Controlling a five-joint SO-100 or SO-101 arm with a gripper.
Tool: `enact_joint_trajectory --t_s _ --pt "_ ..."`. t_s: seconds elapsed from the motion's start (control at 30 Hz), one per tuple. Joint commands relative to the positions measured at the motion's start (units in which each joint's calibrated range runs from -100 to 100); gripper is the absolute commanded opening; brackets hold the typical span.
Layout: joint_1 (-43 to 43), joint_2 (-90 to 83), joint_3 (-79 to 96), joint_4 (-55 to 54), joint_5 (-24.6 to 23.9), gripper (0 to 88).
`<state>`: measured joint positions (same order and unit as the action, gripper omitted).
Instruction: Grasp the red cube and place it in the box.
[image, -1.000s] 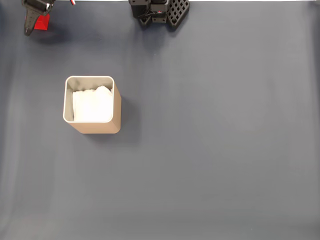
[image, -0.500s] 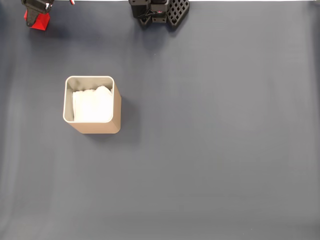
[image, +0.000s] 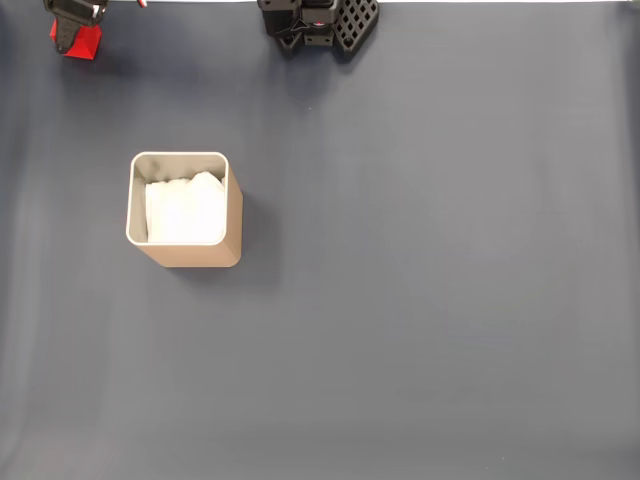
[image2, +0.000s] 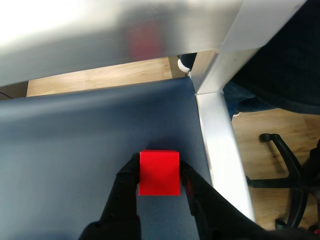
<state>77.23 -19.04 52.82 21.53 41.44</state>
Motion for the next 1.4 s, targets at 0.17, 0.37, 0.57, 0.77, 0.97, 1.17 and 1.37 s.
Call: enact_joint_trajectory --t_s 0.17,0.37,0.57,0.77,0.97,1.17,1.37 --pt "-0.2 -0.1 -3.6 1.9 0.9 0.2" --pt "-0.9 -0.5 -6.8 6.2 1.1 0.2" --pt "-1.9 -0.3 -12.1 13.0 2.0 0.2" --pt "-3.8 -0.4 -18.1 20.2 2.7 0.2" --pt "-6.3 -1.4 -24.4 28.8 3.8 0.2" --pt "-9.5 -2.7 -30.2 37.0 5.0 0.2" --pt "-12.9 -4.5 -34.0 42.7 5.6 0.2"
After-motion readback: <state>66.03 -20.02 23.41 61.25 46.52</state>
